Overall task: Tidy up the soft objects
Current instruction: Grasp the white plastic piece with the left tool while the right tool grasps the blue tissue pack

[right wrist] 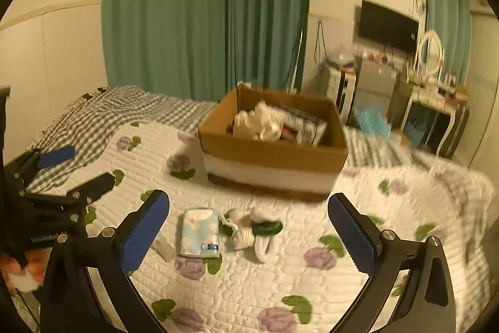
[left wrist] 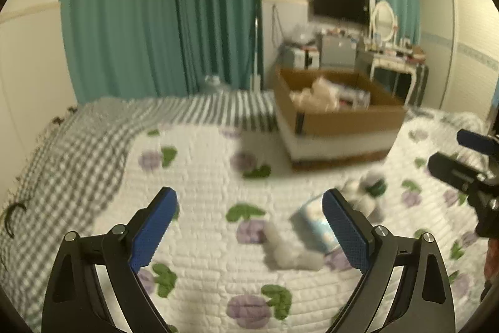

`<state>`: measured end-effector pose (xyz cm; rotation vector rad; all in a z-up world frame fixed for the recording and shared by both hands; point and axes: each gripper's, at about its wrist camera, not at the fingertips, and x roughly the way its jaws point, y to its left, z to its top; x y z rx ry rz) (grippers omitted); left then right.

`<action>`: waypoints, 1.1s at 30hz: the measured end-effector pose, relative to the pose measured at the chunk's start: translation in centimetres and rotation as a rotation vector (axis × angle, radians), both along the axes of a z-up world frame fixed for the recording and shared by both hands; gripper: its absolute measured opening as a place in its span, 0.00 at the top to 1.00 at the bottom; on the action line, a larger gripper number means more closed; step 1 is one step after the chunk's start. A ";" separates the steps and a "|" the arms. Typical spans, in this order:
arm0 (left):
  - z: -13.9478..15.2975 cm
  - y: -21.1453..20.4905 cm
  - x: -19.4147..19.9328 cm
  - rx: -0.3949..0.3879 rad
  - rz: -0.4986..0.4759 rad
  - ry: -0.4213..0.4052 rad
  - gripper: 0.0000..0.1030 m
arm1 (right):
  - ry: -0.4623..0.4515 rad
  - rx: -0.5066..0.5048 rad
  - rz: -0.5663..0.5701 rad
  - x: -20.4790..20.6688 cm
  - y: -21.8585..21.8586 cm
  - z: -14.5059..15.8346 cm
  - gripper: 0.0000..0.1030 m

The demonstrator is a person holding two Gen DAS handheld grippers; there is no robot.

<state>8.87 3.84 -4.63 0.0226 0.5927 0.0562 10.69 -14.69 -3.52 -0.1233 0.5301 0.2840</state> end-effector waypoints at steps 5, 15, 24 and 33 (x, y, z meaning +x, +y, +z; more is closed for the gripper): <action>-4.2 -0.7 1.3 0.016 -0.026 0.101 0.08 | 0.094 -0.004 -0.019 2.2 -0.4 -4.4 0.01; -9.2 -5.1 2.9 0.041 -0.145 0.267 0.16 | 0.165 -0.020 -0.039 2.8 -0.9 -7.1 0.01; -8.7 -3.2 3.1 -0.062 -0.205 0.289 0.66 | 0.187 -0.016 -0.049 2.4 -0.9 -7.8 0.01; -6.5 -0.9 1.9 -0.089 -0.153 0.234 0.68 | 0.209 -0.010 -0.039 1.3 0.6 -7.9 0.01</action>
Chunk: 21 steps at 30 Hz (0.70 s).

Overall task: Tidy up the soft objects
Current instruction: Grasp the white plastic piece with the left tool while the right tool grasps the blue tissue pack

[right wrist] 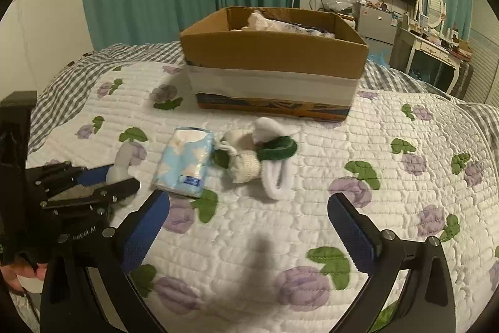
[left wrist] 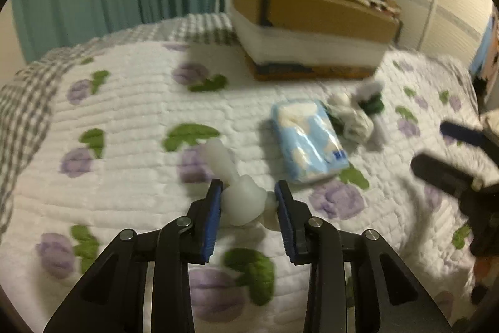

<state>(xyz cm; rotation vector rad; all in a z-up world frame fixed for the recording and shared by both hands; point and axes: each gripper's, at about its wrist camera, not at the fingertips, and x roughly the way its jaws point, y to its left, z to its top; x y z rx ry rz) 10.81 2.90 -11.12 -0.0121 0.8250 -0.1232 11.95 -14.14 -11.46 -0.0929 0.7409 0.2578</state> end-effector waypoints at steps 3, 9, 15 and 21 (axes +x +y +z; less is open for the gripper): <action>1.3 1.5 0.0 -0.003 0.038 -0.038 0.68 | 0.030 -0.002 0.030 0.3 1.9 -0.6 0.02; 2.5 3.3 0.2 0.049 0.082 -0.086 0.68 | 0.114 -0.022 0.087 1.7 5.8 -3.2 0.18; 1.7 4.2 0.6 0.062 0.108 -0.066 0.67 | 0.153 -0.016 0.086 3.8 7.7 -4.6 0.21; 1.4 4.0 0.6 0.082 0.112 -0.061 0.67 | 0.167 -0.002 0.060 6.1 8.6 -5.3 0.48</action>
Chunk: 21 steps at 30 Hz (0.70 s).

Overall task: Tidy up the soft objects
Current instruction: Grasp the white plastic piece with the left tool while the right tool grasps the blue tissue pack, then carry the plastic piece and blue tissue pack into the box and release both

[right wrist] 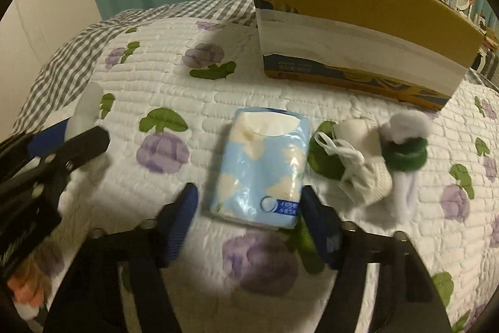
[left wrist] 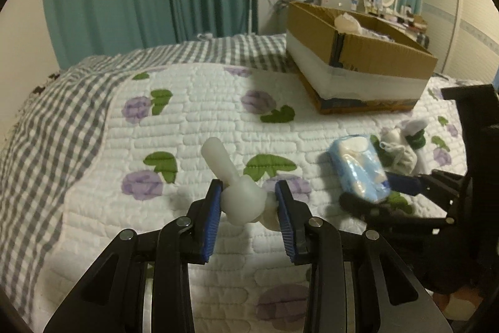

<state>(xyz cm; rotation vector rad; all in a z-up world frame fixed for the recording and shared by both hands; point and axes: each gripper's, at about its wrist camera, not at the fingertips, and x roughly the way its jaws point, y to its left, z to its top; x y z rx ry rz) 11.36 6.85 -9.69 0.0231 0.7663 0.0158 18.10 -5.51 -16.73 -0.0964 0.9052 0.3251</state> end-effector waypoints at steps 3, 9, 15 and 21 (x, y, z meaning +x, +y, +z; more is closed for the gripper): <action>0.2 -0.1 -0.4 0.013 0.003 -0.002 0.67 | -0.040 -0.008 -0.014 -0.5 -0.1 0.4 0.49; 1.6 -0.8 -1.9 0.018 -0.018 -0.014 0.67 | -0.089 0.015 0.024 -3.2 -0.6 2.7 0.50; 4.9 -1.9 -3.9 0.025 -0.034 -0.066 0.67 | -0.140 0.011 0.045 -6.3 -2.0 6.1 0.50; 9.4 -4.4 -5.6 0.015 -0.090 -0.134 0.67 | -0.227 0.015 0.032 -8.9 -4.3 11.0 0.50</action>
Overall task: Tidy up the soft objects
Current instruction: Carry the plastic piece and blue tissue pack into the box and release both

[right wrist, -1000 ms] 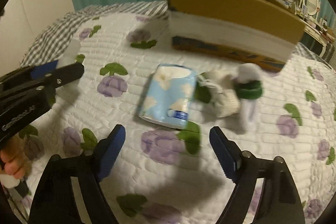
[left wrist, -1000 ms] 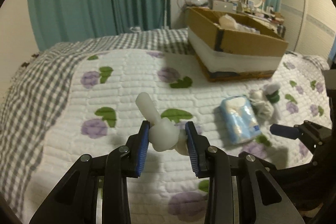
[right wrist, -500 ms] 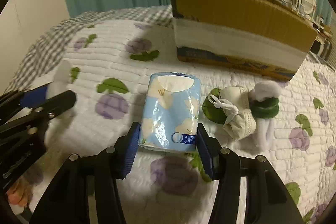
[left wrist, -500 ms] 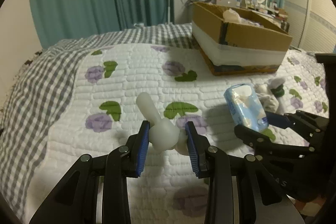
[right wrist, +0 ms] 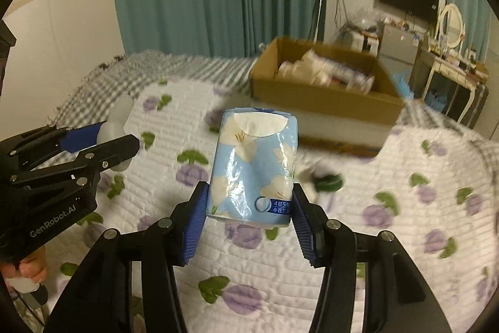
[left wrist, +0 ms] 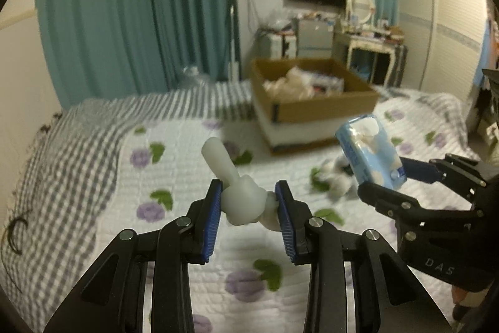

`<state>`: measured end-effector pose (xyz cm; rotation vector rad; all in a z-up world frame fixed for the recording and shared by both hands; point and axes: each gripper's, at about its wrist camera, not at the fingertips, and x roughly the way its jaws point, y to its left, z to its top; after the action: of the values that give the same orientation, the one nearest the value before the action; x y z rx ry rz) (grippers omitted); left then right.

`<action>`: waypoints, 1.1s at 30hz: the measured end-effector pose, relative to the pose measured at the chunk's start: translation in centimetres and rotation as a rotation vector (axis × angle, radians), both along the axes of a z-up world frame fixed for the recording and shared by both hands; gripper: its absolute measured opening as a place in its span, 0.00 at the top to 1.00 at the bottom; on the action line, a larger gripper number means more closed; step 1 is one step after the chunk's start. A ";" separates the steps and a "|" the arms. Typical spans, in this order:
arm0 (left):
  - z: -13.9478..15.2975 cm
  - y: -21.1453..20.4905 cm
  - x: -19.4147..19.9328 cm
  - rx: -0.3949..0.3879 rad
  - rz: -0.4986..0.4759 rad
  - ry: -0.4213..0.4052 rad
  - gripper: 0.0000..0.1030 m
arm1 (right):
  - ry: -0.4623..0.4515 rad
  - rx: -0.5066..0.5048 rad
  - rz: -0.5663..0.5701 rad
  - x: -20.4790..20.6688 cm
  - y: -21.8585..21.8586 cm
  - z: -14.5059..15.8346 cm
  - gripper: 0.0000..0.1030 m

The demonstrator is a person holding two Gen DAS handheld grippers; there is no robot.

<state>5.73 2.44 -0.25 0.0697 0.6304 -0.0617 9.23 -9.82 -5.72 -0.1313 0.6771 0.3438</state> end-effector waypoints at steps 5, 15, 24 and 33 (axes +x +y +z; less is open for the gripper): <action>3.6 -2.3 -0.8 0.001 -0.059 -0.053 0.67 | -0.077 -0.005 -0.025 -1.5 -2.4 4.6 0.50; 8.7 -6.4 1.4 0.024 -0.156 -0.126 0.67 | -0.193 -0.003 -0.058 -1.4 -6.2 11.7 0.50; 10.1 -8.9 10.7 0.059 -0.172 -0.160 0.66 | -0.226 0.001 -0.069 5.9 -8.9 15.0 0.50; 5.7 -9.5 21.9 0.028 -0.155 -0.098 0.64 | -0.146 0.025 -0.079 18.4 -10.6 11.2 0.50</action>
<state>27.67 -7.10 5.46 0.1478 0.5273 -0.1977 27.59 -20.38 5.51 -0.1043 0.5322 0.2640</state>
